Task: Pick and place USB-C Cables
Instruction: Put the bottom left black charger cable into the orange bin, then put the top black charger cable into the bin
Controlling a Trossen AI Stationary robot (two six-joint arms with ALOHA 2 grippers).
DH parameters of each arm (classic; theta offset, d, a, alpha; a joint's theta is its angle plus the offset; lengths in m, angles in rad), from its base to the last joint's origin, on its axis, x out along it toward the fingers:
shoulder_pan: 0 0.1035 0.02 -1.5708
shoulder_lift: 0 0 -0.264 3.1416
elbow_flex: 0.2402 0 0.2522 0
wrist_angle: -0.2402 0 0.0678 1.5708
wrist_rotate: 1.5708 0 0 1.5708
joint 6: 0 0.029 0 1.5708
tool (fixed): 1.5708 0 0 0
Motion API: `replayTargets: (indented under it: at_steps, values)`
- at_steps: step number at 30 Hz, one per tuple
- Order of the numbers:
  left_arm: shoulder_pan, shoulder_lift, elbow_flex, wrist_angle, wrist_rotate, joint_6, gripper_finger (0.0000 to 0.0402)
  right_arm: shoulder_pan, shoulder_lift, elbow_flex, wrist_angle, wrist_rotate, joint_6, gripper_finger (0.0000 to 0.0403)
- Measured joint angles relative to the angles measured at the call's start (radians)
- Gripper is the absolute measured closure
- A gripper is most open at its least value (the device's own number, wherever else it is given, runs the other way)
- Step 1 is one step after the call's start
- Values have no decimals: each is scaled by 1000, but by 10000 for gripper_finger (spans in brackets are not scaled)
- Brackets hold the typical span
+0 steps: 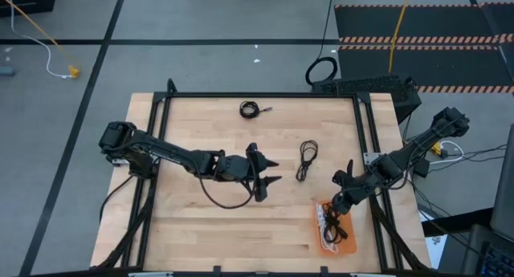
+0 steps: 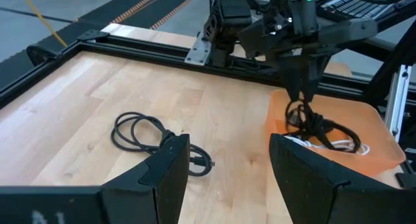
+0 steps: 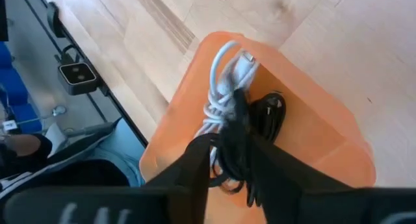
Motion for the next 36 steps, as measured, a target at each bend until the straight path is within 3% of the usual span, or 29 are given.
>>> replayTargets:
  at_steps: [8, 18, 22, 28, 36]
  values:
    - [53, 0, 1, -52, -7, -23, 188, 0, -25, 0, 75, 5, -69, 244]
    - [242, 0, 1, -275, -30, -72, 188, -43, -106, 0, 231, 135, -237, 239]
    - [344, 0, 1, -391, -19, -59, 188, -92, -125, 0, 263, 142, -326, 239]
    - [537, 2, 1, -520, 239, -75, 188, -204, -129, 0, 260, 139, -457, 239]
    - [716, 2, 1, -571, 349, -82, 188, -372, -130, 0, 260, 95, -571, 238]
